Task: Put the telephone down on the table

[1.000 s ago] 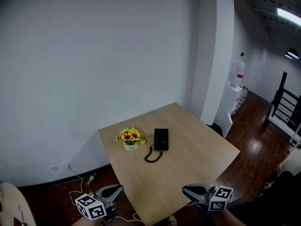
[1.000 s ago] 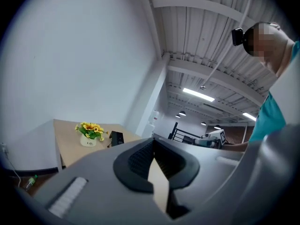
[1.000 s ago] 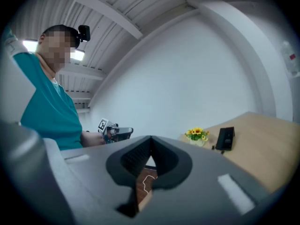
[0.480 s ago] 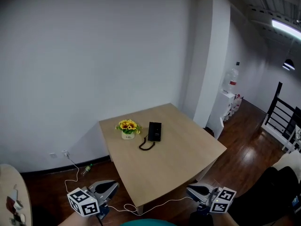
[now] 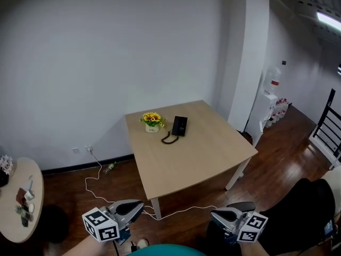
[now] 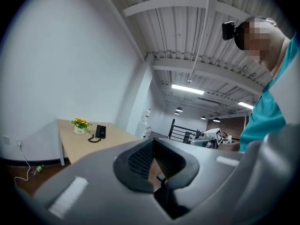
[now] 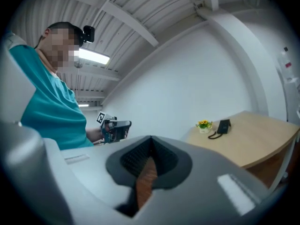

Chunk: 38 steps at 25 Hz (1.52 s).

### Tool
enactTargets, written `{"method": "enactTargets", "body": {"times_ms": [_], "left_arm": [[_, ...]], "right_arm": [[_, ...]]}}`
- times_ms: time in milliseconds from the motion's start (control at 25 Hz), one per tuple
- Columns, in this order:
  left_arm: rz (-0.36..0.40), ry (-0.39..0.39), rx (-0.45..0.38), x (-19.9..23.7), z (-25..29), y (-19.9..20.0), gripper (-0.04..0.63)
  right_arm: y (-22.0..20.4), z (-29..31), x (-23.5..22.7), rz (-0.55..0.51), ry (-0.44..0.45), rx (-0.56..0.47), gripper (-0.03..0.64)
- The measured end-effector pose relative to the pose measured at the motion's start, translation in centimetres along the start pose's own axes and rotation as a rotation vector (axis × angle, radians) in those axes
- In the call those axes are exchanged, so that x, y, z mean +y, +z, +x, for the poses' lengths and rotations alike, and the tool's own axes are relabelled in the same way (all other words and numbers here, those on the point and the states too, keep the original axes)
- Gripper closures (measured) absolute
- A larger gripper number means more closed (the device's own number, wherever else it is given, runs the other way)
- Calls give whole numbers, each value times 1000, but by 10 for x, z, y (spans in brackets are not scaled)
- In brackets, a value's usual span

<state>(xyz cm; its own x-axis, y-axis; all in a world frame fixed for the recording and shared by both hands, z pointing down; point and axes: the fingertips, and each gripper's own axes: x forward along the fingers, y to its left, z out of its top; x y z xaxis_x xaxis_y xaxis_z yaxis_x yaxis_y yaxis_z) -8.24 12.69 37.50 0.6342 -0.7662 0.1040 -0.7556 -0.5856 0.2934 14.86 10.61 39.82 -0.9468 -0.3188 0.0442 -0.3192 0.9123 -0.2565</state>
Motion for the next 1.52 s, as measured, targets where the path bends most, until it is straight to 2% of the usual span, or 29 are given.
{"method": "enactTargets", "body": {"times_ms": [280, 600, 720, 800, 920, 1160, 1520], "left_arm": [[-1, 2, -5, -16, -46, -9, 591], [6, -89, 33, 11, -125, -21, 591], [11, -145, 47, 9, -152, -27, 591], [-3, -154, 48, 9, -163, -33, 591], [0, -134, 30, 7, -167, -43, 591], [-26, -107, 7, -24, -162, -52, 591], [-32, -77, -21, -33, -155, -45, 591]], "right_arm": [[-13, 2, 49, 26, 19, -18, 615], [-17, 53, 118, 49, -58, -68, 615], [-23, 68, 143, 77, -73, -96, 615], [-27, 71, 154, 100, -80, -116, 615], [-36, 64, 162, 86, -94, -97, 615], [-52, 36, 166, 49, -92, -33, 615], [-46, 28, 158, 1, -68, -6, 615]]}}
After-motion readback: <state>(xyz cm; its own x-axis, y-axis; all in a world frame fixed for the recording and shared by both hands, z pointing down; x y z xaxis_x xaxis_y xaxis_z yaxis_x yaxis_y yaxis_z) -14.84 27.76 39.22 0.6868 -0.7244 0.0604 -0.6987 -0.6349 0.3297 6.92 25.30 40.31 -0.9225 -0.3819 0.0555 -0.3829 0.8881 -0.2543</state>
